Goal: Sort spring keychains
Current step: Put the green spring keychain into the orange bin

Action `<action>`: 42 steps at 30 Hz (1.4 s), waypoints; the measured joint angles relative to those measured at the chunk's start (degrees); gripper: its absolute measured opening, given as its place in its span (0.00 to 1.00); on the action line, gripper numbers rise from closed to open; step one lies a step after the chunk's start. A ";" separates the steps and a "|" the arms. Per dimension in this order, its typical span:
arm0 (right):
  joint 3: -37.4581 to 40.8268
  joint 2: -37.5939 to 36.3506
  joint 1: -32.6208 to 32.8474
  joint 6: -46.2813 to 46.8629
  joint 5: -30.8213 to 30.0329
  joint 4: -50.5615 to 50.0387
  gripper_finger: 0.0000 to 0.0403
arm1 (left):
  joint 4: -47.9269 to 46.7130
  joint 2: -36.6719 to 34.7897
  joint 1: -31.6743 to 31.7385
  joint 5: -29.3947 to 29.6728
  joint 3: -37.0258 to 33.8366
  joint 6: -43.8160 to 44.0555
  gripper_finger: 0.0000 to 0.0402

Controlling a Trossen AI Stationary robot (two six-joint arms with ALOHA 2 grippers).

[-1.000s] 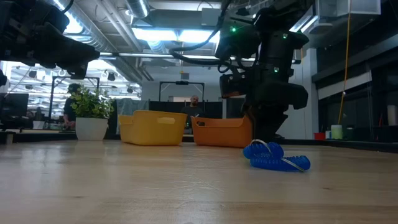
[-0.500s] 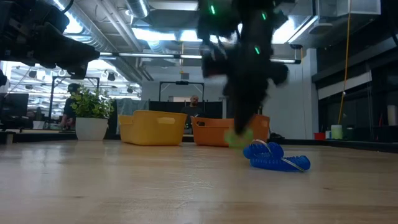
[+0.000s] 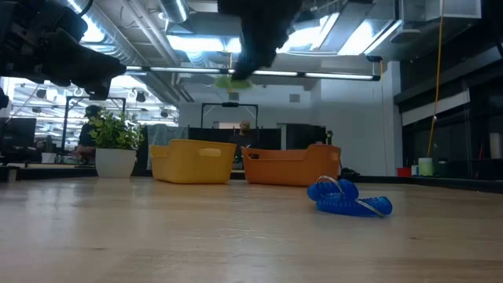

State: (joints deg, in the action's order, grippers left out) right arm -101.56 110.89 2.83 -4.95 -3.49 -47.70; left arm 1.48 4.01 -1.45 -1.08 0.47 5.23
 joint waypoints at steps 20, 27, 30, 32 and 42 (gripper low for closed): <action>-6.91 -0.28 -8.81 0.41 -4.25 -4.92 0.02 | 0.00 0.00 0.00 -0.02 0.00 0.00 0.17; -6.91 -0.28 -13.77 1.29 -11.04 -5.43 0.02 | 0.00 0.00 0.00 -0.01 0.00 0.00 0.17; -6.91 -0.28 -16.08 1.54 -11.02 -7.70 0.02 | 0.00 0.00 0.00 0.00 0.00 0.00 0.17; -6.90 -0.28 -17.54 1.66 -11.01 -9.69 0.02 | 0.00 0.02 0.00 -0.02 0.00 0.00 0.17; -6.87 -0.28 -24.02 2.95 -11.02 -18.15 0.02 | -0.01 0.00 0.00 -0.01 0.00 0.00 0.17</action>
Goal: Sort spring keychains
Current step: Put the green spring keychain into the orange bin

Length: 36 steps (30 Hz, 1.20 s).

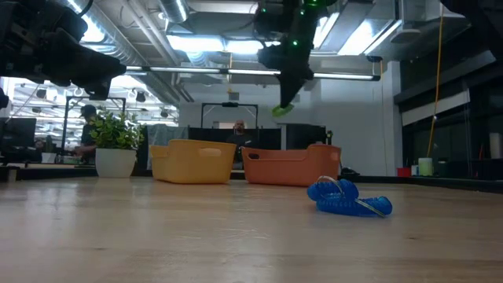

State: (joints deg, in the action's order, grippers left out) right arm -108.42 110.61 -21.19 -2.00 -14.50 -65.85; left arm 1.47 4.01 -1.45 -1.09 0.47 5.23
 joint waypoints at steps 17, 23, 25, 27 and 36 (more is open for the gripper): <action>11.73 0.00 -6.33 -1.29 3.05 6.06 0.02 | 0.01 0.00 0.00 -0.01 0.00 0.00 0.17; 19.03 0.00 -7.79 -1.54 8.69 13.38 0.02 | 0.01 0.01 0.00 0.00 0.00 0.00 0.17; 21.12 0.00 -8.25 -2.07 8.66 15.71 0.03 | 0.01 0.01 0.00 0.00 0.00 0.00 0.18; 22.88 0.00 -8.73 -2.53 8.61 17.35 0.04 | 0.01 0.00 0.00 0.01 0.00 0.00 0.17; 25.83 0.00 -10.10 -1.82 8.52 20.08 0.15 | 0.01 0.02 0.00 0.01 0.00 0.00 0.17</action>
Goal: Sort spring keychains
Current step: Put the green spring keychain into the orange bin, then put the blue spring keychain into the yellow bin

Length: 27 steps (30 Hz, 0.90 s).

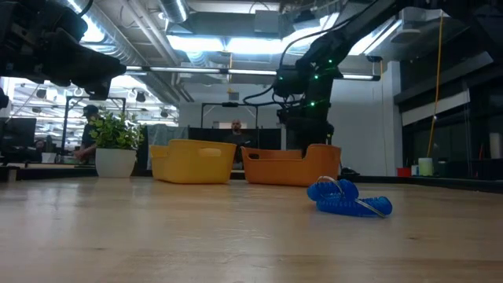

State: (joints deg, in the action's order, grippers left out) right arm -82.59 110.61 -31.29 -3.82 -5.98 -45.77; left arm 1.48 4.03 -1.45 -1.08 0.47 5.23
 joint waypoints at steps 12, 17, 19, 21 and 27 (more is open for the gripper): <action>-2.81 0.00 0.57 -1.81 0.04 2.11 0.28 | 0.00 -0.02 0.00 -0.02 0.00 0.00 0.17; -7.96 0.00 0.59 -1.11 0.07 -0.47 0.31 | 0.00 -0.02 0.00 -0.01 0.00 0.00 0.17; -9.81 0.00 0.82 -1.05 0.01 -2.11 0.32 | 0.00 -0.02 0.00 0.00 0.00 0.00 0.17; -11.83 0.00 1.06 -1.07 0.02 -4.21 0.34 | 0.00 -0.02 0.00 -0.01 0.00 0.00 0.18; -17.07 0.00 2.57 0.38 0.42 -8.77 0.37 | 0.00 -0.02 0.00 0.00 0.00 0.00 0.17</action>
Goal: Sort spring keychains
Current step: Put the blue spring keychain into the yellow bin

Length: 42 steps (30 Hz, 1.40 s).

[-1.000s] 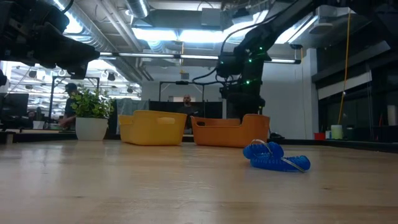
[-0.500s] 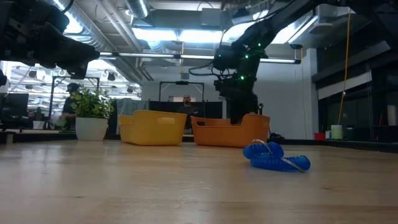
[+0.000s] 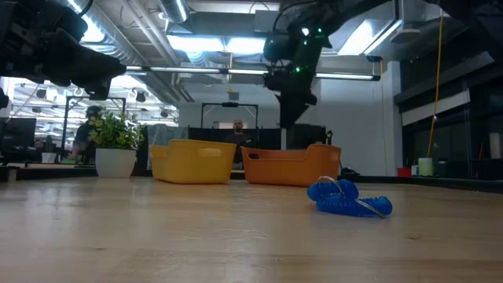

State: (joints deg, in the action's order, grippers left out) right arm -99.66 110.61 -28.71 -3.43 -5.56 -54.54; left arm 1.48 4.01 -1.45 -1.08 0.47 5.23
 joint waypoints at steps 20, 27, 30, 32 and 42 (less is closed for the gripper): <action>0.24 0.00 20.87 4.71 27.22 -2.40 0.37 | 0.00 0.00 0.00 -0.02 0.00 0.02 0.18; 3.01 0.00 31.85 5.07 18.23 -0.70 0.37 | 0.00 0.00 0.00 -0.01 0.00 0.00 0.17; 7.80 0.00 36.49 7.73 14.21 2.87 0.37 | 0.00 0.00 0.00 0.00 0.00 0.00 0.17; 11.52 0.00 39.36 9.63 13.65 6.30 0.37 | 0.00 0.02 0.00 -0.02 0.00 0.00 0.18; 22.46 0.00 46.78 13.54 7.76 17.51 0.37 | 0.00 0.00 0.00 0.00 0.00 0.01 0.18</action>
State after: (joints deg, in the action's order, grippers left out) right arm -77.20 110.61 18.07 10.11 2.20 -37.04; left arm 1.48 4.01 -1.45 -1.08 0.47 5.24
